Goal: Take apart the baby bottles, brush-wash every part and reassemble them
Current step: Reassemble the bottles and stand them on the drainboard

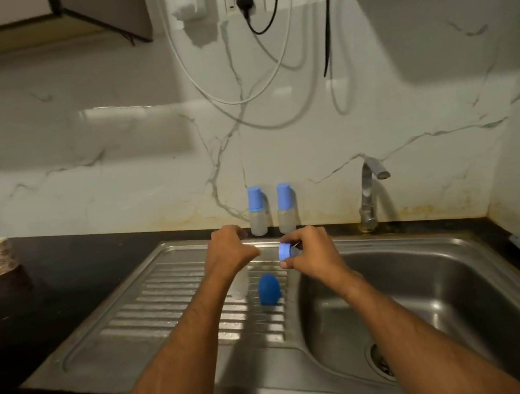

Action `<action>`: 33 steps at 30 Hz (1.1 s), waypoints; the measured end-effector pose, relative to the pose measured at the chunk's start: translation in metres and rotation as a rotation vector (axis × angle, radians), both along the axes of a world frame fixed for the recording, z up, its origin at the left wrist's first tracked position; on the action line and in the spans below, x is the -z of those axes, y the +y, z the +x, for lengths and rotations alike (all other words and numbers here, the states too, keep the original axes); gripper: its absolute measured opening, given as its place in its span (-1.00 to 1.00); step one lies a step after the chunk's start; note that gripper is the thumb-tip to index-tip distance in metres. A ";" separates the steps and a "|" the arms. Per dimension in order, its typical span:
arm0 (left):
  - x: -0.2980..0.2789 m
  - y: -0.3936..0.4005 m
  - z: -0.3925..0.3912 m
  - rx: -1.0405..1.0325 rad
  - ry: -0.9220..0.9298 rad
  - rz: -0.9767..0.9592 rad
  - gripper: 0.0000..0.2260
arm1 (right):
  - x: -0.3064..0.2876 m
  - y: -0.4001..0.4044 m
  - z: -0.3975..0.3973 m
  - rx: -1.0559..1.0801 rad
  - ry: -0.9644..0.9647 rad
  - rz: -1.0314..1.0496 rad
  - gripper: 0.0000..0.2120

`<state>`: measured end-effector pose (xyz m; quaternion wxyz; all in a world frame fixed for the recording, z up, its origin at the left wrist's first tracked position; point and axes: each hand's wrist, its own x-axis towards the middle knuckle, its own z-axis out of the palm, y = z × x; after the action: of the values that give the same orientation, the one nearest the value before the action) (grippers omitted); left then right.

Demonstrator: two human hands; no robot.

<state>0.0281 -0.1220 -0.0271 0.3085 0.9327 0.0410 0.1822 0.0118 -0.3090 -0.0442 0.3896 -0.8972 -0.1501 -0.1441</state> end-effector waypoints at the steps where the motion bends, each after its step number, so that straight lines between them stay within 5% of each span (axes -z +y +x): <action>1: 0.003 0.008 -0.002 -0.012 0.037 0.020 -0.54 | -0.001 0.008 -0.001 -0.013 -0.005 -0.002 -0.46; 11: 0.027 0.032 -0.003 -0.025 0.179 0.028 -0.47 | 0.002 0.036 0.003 -0.035 0.004 -0.061 -0.47; 26: -0.029 0.044 -0.010 -0.033 -0.026 -0.076 -0.36 | -0.022 0.003 -0.004 -0.013 0.011 0.051 -0.52; 29: -0.053 0.033 -0.019 0.089 -0.003 -0.530 -0.36 | -0.044 -0.032 -0.008 0.003 0.036 0.219 -0.56; 33: -0.058 -0.003 -0.022 0.313 0.211 -1.332 -0.53 | -0.066 -0.089 -0.017 -0.053 0.185 0.755 -0.69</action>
<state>0.0063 -0.1248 0.0312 0.8327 0.5521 0.0389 -0.0200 -0.0051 -0.3977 0.0218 0.7079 -0.6957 -0.0737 -0.0974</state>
